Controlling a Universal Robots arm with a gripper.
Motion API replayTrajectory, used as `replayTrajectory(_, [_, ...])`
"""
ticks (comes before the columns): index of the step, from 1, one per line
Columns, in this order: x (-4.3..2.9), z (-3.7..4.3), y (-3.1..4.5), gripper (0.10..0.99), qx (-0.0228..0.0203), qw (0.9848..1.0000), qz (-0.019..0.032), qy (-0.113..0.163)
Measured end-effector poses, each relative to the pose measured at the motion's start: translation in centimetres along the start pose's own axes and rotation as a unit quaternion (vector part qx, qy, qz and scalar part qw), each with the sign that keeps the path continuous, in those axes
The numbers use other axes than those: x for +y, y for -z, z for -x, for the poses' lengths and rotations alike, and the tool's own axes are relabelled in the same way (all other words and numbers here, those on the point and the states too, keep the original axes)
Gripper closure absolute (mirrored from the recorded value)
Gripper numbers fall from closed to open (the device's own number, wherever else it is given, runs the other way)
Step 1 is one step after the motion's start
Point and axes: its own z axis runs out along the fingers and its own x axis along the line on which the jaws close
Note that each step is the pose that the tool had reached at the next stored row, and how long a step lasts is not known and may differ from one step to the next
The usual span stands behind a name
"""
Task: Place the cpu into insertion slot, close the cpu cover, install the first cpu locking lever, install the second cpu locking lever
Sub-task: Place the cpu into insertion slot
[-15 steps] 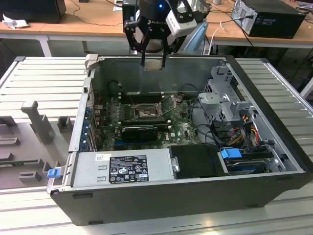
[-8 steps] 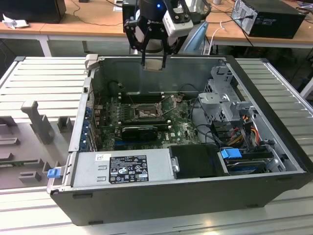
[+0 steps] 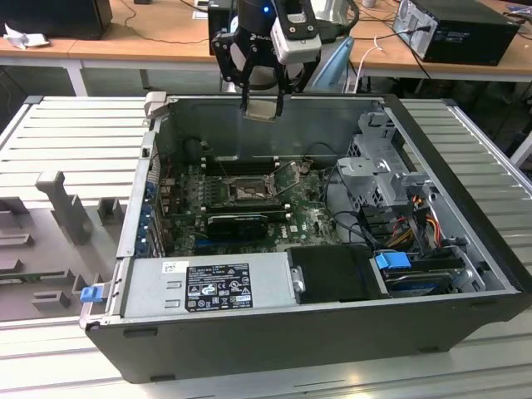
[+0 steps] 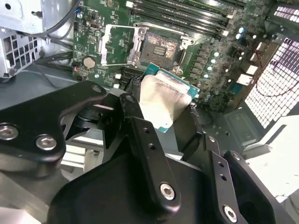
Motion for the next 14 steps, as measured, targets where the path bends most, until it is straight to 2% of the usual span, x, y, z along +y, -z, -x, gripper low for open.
replayTrajectory(9, [0.00, 0.00, 0.00, 0.557, -0.0035, 0.9992, 0.0007, -0.039])
replayTrajectory(14, [0.00, 0.00, 0.00, 0.557, -0.0054, 0.9982, 0.0010, -0.059])
